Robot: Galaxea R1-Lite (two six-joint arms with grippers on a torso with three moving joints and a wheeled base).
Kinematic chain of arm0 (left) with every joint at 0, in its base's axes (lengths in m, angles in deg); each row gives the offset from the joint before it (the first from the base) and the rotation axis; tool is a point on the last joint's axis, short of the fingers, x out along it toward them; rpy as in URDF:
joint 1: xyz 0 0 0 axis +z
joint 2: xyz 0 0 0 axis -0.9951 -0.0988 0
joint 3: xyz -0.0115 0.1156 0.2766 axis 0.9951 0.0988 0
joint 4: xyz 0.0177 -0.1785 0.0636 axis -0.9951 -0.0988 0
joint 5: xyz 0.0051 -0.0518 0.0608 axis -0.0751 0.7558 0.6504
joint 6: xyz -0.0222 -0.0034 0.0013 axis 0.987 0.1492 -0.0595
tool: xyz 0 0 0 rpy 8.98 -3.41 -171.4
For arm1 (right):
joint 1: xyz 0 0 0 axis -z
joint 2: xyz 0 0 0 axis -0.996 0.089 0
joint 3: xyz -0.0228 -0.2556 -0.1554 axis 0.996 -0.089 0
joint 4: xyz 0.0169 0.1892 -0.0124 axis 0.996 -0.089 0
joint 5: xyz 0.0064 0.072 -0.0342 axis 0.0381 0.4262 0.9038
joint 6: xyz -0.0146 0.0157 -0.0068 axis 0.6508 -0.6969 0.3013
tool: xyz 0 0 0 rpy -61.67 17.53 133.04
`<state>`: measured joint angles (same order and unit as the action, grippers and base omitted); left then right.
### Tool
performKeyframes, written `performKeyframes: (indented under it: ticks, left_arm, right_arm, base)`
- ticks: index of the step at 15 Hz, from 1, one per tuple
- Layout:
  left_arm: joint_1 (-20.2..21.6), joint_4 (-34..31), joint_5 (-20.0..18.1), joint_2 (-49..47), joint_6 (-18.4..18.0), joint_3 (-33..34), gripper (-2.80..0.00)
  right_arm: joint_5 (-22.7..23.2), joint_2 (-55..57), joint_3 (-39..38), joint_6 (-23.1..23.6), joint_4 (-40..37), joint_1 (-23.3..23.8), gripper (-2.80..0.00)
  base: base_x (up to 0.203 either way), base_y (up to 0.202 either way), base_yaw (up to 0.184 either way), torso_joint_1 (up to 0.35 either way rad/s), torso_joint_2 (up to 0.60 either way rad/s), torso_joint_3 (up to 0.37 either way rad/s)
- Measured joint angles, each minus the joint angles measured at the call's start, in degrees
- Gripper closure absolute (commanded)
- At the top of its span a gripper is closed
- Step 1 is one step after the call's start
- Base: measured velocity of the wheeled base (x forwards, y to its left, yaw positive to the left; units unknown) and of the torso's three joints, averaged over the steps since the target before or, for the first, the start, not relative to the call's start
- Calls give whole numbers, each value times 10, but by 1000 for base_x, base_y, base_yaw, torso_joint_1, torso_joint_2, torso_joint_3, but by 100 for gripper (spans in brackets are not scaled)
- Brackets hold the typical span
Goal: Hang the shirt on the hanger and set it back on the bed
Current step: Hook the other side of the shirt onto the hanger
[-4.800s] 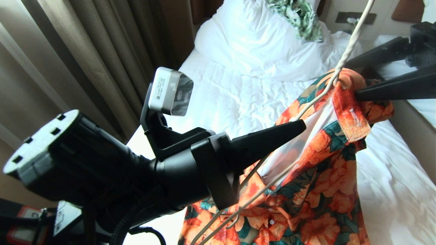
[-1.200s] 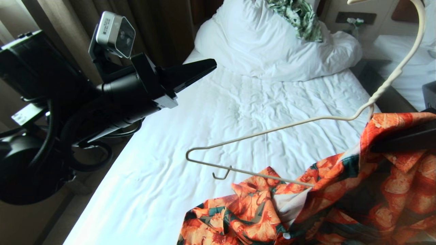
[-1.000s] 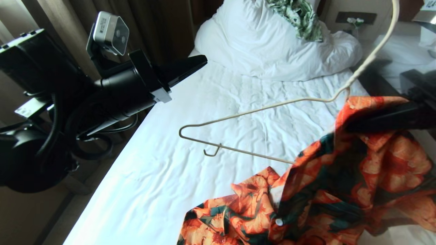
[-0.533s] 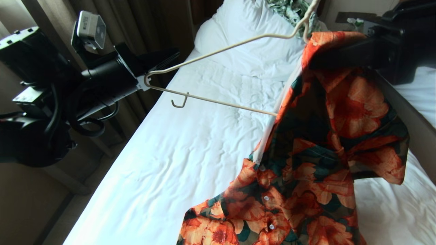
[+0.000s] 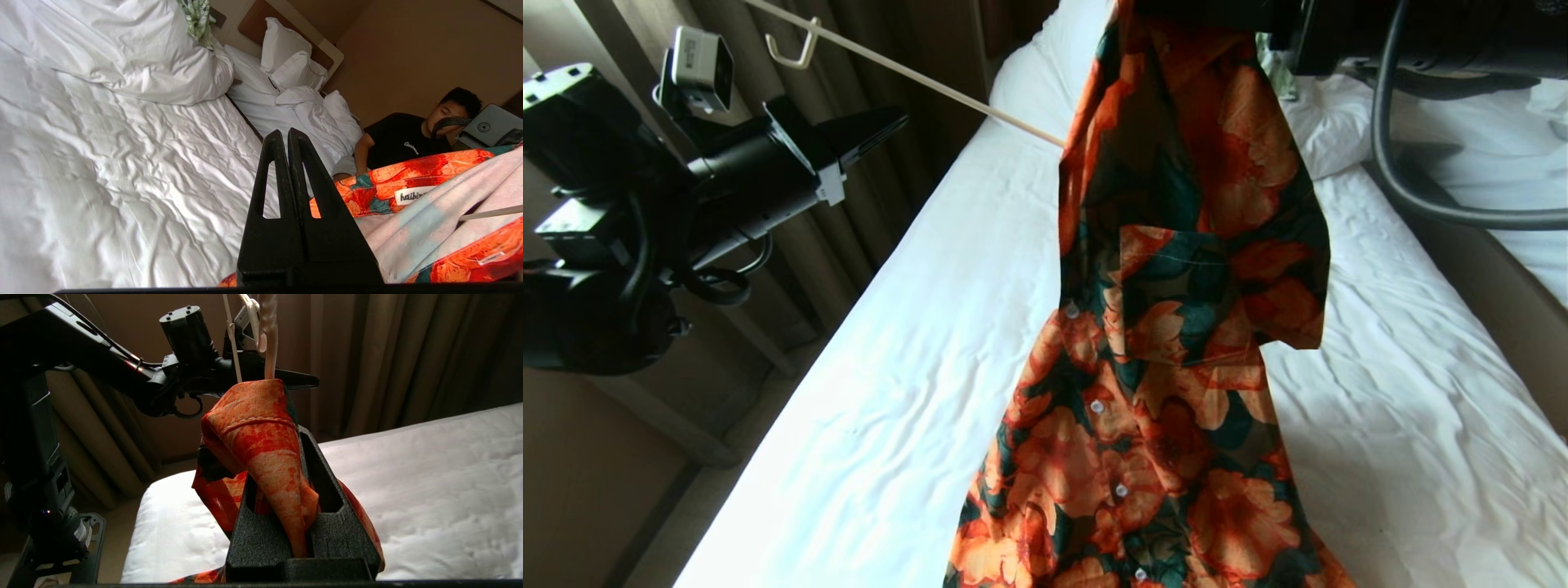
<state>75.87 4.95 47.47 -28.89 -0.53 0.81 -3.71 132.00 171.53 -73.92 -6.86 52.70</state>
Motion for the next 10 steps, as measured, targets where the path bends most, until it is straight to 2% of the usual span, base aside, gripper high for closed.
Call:
performKeyframes:
  ticks: [4,7,10]
  left_arm:
    - [2,0,1,0,0,0,0]
    - [10,0,0,0,0,-1,0]
    - [12,0,0,0,0,-1,0]
  right_arm:
    - [-12,-4,0,-1,-13,-22,0]
    - [-11,-38,-41,0,-114,1,0]
    - [-12,-87,-126,20,-223,48,0]
  base:
    - [0,0,0,0,0,0]
    - [0,0,0,0,0,0]
    - [0,0,0,0,0,0]
